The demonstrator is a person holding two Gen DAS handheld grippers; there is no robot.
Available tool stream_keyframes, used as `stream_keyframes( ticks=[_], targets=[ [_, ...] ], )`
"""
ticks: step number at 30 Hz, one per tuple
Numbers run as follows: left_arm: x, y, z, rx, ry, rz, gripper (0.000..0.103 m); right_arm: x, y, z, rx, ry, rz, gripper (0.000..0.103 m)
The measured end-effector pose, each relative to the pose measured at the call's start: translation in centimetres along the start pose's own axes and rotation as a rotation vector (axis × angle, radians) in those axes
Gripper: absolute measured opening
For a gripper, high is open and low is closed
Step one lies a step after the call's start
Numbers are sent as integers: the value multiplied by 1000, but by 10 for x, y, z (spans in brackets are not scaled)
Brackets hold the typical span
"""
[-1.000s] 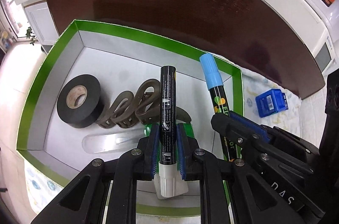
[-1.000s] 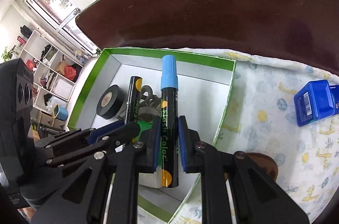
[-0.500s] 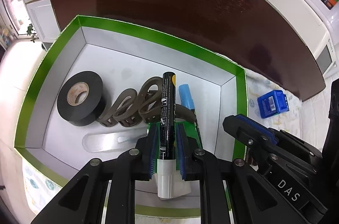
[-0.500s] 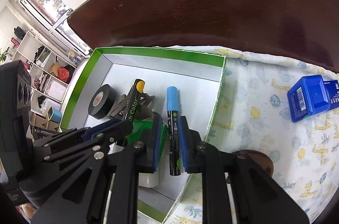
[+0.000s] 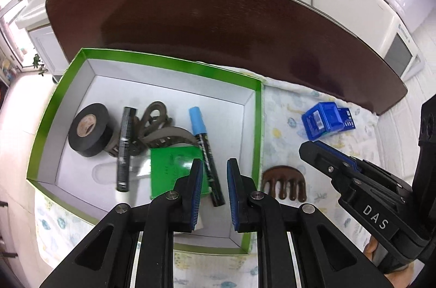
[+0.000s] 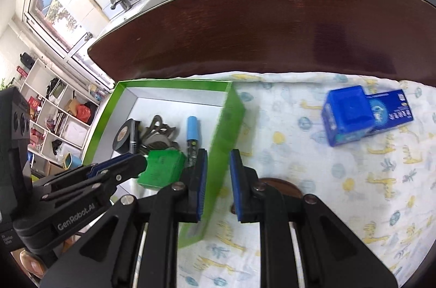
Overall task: Organize rigid objects
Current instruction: 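Move the left tool to the brown comb and close on it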
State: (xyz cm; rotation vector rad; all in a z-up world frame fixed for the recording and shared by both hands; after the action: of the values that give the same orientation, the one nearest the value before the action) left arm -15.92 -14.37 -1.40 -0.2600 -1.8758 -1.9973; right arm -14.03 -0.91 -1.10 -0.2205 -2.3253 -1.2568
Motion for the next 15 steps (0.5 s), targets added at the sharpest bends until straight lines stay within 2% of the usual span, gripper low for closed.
stream_keyframes(
  ticks=[6, 8, 10, 15],
  targets=[
    [-18, -8, 63, -18, -139, -35, 17, -16, 23, 53, -52, -68, 2, 18],
    [-25, -16, 82, -7, -180, -51, 24, -24, 26, 69, -68, -91, -9, 18],
    [-29, -26, 94, 19, -202, -62, 34, -34, 24, 80, -71, -112, -30, 19],
    [-36, -53, 110, 118, -237, -80, 37, -55, 5, 95, -41, -144, -98, 19]
  ],
)
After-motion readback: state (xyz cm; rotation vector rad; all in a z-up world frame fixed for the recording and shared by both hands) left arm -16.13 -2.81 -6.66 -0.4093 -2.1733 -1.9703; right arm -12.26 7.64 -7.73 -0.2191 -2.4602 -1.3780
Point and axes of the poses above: each gripper's, at about its wrist camera, not at the fingertips, and y roughly against the way its jaws point, z to its right, x to its top, the point moved 6 cm from there along -y, roughly the way its jaws point, and after that the axes turned 8 degrees about x, right-handed, at the moved point
